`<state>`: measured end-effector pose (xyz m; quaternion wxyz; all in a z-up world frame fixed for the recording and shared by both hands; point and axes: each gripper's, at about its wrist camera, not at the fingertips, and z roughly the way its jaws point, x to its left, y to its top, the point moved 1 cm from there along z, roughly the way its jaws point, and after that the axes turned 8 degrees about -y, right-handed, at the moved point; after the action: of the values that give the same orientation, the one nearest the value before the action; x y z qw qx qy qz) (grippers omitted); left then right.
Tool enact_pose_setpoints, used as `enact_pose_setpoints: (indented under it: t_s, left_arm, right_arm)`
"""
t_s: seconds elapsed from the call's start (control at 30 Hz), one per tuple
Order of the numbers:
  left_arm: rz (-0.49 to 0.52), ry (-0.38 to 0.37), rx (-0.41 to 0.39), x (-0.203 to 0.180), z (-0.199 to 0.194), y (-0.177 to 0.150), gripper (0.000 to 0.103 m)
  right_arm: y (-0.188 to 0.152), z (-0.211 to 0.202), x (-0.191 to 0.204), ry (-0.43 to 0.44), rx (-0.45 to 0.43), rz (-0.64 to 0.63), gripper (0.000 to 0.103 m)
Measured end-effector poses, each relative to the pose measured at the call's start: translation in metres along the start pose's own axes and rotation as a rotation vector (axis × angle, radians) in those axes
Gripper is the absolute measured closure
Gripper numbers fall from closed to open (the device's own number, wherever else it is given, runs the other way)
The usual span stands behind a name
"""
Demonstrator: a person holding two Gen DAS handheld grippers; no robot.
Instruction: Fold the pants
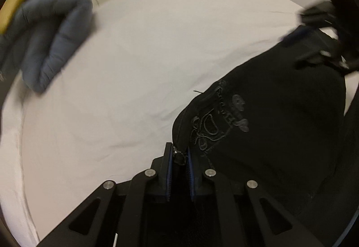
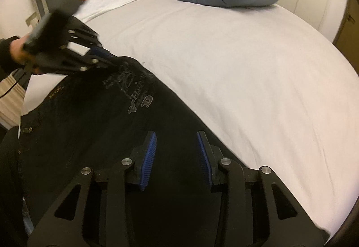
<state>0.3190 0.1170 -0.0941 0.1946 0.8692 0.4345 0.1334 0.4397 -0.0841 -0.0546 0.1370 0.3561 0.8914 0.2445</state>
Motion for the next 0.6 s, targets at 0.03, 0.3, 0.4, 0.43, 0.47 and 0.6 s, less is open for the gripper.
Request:
enact_pose_setpoints:
  t_s: [0.03, 0.3, 0.4, 0.43, 0.47, 0.6]
  left_arm:
    - [0.028, 0.036, -0.022, -0.006, -0.006, -0.005, 0.091]
    - [0.127, 0.164, -0.126, -0.055, -0.024, -0.011, 0.091]
    - [0.133, 0.179, -0.153, -0.068, -0.031, -0.021, 0.091]
    - [0.14, 0.186, -0.164, -0.069, -0.033, -0.023, 0.091]
    - [0.145, 0.19, -0.166, -0.069, -0.033, -0.02, 0.091]
    - [0.162, 0.2, -0.164, -0.078, -0.035, -0.023, 0.091]
  right_arm:
    - [0.005, 0.006, 0.004, 0.0, 0.009, -0.021, 0.068]
    - [0.031, 0.037, 0.006, -0.014, 0.087, -0.134, 0.068]
    - [0.041, 0.045, 0.007, -0.029, 0.097, -0.184, 0.068]
    - [0.044, 0.048, 0.006, -0.027, 0.108, -0.191, 0.068]
    - [0.046, 0.052, 0.006, -0.027, 0.118, -0.199, 0.068]
    - [0.056, 0.068, 0.009, -0.008, 0.166, -0.23, 0.074]
